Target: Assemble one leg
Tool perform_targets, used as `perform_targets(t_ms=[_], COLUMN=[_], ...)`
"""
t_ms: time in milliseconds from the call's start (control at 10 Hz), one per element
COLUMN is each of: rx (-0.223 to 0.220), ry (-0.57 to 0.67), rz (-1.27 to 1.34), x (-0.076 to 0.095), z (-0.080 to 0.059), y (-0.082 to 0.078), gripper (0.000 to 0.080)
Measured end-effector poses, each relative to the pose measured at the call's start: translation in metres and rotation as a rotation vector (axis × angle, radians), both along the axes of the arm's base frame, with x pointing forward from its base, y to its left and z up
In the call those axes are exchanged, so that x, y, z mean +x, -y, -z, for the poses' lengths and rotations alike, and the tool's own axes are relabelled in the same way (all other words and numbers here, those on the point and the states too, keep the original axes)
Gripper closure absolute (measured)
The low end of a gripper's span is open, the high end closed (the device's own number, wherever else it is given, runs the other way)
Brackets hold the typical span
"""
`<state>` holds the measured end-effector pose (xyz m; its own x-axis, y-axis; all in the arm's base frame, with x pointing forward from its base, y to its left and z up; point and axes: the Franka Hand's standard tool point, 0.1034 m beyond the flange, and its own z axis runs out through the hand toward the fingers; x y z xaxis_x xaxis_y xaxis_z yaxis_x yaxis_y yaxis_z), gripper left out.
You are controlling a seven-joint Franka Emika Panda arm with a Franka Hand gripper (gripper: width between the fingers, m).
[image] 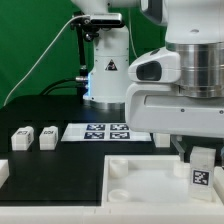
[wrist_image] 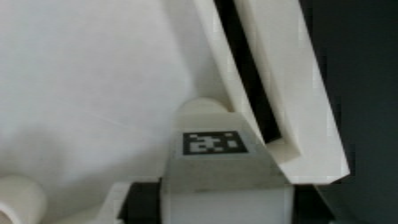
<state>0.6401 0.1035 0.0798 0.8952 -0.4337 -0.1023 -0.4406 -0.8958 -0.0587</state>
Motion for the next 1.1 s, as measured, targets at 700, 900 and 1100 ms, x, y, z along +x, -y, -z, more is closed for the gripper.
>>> perform_targets(t_ms=[700, 900, 1100], rx=[-0.003, 0.0, 0.008], ry=[-0.064, -0.059, -0.043], rz=[0.525, 0.484, 0.348], x=[-0.0008, -0.0008, -0.0008], z=[0.0022, 0.0021, 0.0022], y=[-0.0018, -0.0021, -0.0018], gripper=[0.0432, 0.0297, 0.016])
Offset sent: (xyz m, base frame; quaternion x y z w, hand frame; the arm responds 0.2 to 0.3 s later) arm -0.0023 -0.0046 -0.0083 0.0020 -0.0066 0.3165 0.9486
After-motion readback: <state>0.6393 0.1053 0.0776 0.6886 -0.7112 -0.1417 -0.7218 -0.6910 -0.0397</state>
